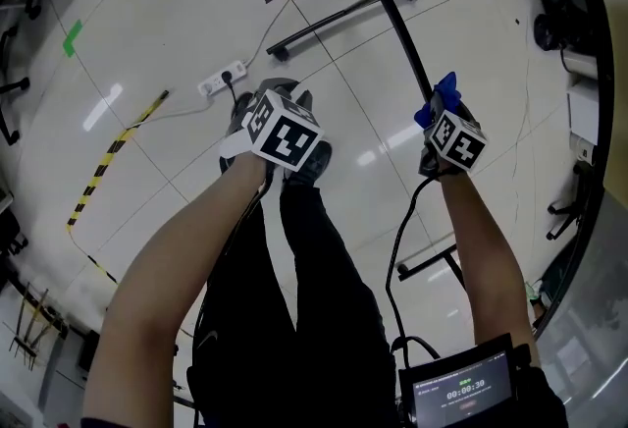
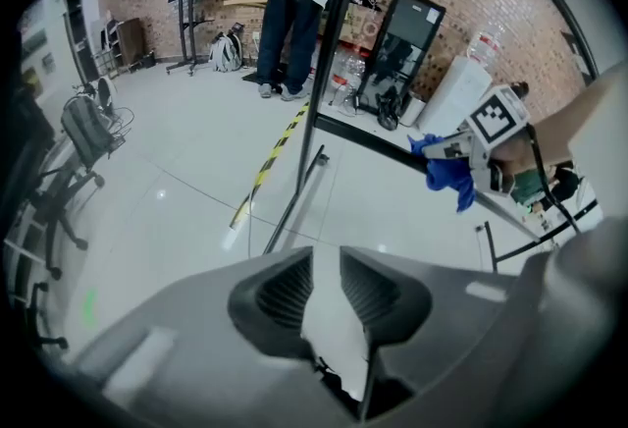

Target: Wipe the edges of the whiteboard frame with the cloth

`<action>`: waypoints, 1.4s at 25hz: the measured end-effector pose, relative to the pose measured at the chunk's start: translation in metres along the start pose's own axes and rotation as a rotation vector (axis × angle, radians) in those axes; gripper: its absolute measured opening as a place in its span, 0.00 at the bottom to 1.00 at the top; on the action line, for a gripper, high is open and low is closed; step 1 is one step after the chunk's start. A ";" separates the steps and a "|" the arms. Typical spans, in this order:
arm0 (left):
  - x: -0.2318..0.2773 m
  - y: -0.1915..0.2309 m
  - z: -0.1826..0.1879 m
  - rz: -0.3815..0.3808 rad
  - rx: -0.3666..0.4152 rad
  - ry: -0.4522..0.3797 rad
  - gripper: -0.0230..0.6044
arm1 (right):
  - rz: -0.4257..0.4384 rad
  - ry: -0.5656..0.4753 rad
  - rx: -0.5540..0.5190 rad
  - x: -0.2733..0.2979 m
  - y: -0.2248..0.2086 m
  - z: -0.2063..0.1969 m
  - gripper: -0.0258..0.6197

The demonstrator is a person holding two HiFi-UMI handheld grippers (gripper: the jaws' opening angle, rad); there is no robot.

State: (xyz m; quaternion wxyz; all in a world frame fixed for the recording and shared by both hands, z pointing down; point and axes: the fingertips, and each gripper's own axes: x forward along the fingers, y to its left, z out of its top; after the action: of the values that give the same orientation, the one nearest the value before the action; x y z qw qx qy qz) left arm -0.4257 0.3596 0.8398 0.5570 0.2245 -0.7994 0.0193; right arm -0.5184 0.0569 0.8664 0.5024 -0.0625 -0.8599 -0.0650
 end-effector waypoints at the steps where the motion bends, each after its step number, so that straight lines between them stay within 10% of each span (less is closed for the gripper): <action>1: 0.002 0.002 0.000 -0.003 0.000 0.003 0.17 | 0.004 -0.002 -0.009 0.002 0.003 0.004 0.32; 35: -0.006 0.093 -0.014 -0.041 -0.044 0.051 0.17 | -0.047 -0.114 -0.040 0.041 0.101 0.118 0.32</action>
State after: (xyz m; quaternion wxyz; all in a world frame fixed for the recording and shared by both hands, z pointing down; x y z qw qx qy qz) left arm -0.4471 0.4492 0.8603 0.5821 0.2282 -0.7804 -0.0039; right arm -0.6224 0.1783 0.8495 0.4494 -0.0558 -0.8870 -0.0905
